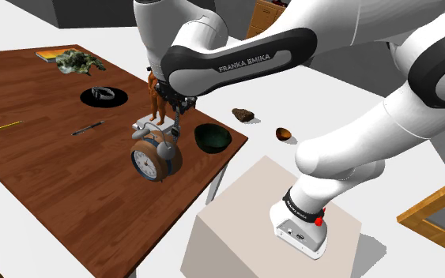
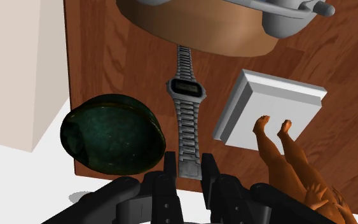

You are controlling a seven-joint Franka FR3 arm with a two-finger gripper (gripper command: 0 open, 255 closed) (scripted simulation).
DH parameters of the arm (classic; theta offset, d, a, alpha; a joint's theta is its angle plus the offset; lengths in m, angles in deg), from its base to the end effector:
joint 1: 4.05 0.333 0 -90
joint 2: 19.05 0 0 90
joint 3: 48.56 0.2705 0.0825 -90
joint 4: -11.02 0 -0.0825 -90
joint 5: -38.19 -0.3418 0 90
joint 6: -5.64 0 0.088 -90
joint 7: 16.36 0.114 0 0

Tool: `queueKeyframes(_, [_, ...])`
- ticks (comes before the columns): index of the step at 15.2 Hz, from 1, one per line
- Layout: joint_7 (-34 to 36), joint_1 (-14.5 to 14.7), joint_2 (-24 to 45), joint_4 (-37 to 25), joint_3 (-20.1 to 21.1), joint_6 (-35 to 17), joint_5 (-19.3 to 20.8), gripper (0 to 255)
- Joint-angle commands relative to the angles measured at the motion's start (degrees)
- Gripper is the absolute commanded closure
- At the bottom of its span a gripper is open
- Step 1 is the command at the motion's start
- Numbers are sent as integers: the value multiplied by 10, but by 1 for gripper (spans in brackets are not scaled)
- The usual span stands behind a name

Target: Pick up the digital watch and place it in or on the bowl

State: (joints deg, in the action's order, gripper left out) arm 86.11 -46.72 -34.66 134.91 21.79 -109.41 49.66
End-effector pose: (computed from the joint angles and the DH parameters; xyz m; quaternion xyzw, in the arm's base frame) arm 0.4239 0.2211 0.4024 0.7960 -0.5645 0.1797 0.1243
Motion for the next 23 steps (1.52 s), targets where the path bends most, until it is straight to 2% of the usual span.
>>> queueKeyframes(1, [0,0,0,0,0,0,0,255])
queueKeyframes(4, [0,0,0,0,0,0,0,255])
queueKeyframes(13, [-42,28,-29,-46,-45,59,-27,255])
queueKeyframes(23, [-75,37,-42,-110,-72,127,-37,255])
